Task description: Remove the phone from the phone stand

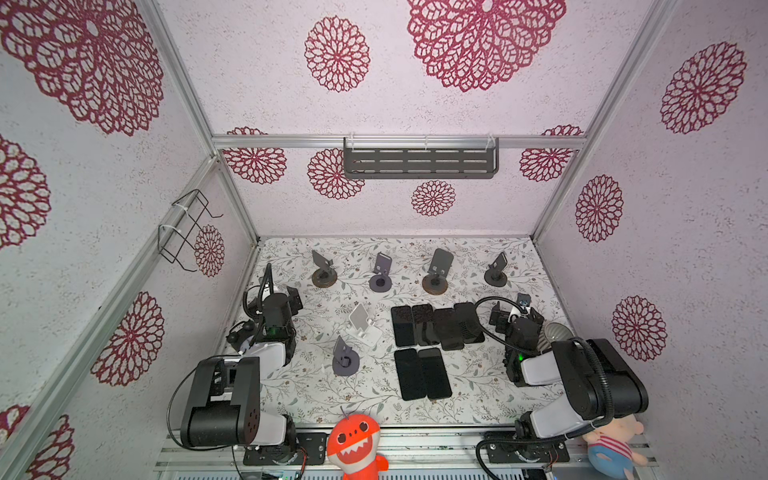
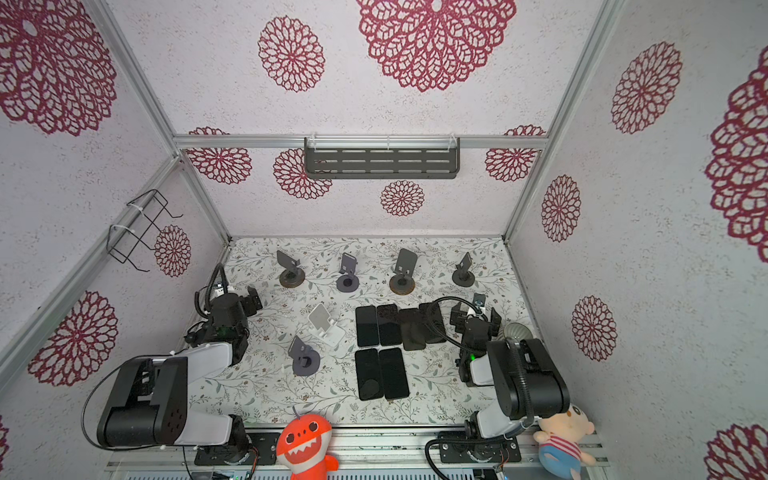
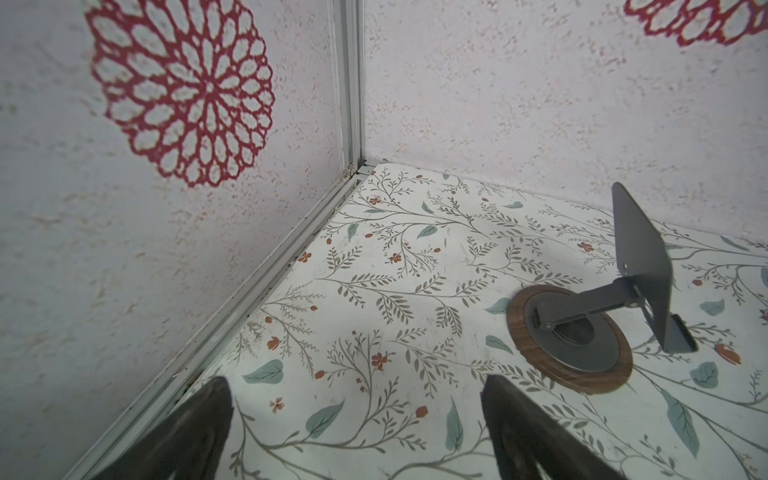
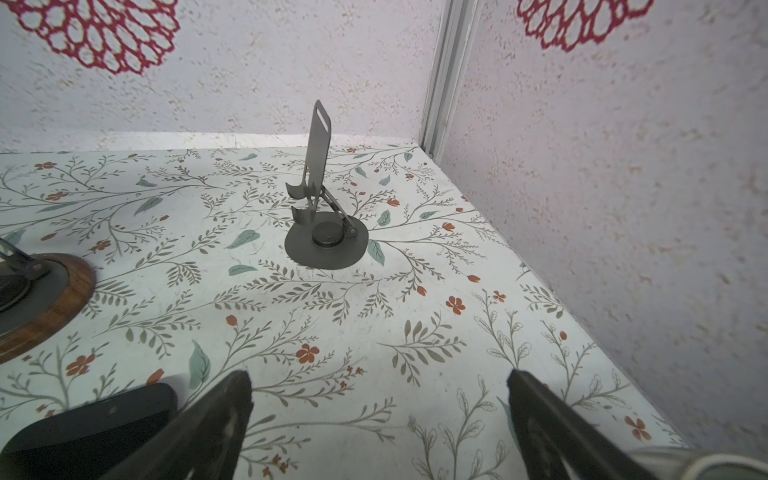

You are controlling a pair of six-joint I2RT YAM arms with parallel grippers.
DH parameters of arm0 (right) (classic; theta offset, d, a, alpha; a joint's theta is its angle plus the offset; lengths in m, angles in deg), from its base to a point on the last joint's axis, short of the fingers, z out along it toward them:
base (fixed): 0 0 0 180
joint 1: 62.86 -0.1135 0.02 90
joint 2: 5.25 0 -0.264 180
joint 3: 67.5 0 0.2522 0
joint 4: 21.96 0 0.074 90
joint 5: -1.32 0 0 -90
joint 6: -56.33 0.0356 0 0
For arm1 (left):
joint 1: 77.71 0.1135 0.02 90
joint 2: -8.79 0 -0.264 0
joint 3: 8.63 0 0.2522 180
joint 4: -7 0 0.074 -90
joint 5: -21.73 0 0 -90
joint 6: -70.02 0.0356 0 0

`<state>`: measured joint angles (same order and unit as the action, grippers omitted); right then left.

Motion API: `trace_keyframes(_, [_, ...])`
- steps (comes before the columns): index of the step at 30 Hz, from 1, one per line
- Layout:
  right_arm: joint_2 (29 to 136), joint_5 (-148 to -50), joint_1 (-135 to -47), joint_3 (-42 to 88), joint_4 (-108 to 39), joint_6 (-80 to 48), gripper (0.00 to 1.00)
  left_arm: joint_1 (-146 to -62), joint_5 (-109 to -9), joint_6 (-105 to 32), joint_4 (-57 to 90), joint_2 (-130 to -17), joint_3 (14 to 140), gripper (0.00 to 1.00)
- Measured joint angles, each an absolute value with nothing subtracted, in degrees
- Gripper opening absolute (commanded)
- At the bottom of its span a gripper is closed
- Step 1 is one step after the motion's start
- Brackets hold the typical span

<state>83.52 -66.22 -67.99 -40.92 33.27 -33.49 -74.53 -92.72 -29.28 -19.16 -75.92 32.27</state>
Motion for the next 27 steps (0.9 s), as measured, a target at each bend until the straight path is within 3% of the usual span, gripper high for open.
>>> trace_keyframes(27, [83.5,-66.2,-68.0,-40.9,33.4,-33.4,0.99,-73.2,-89.7,-29.4,-28.3,-80.1,29.4,0.97])
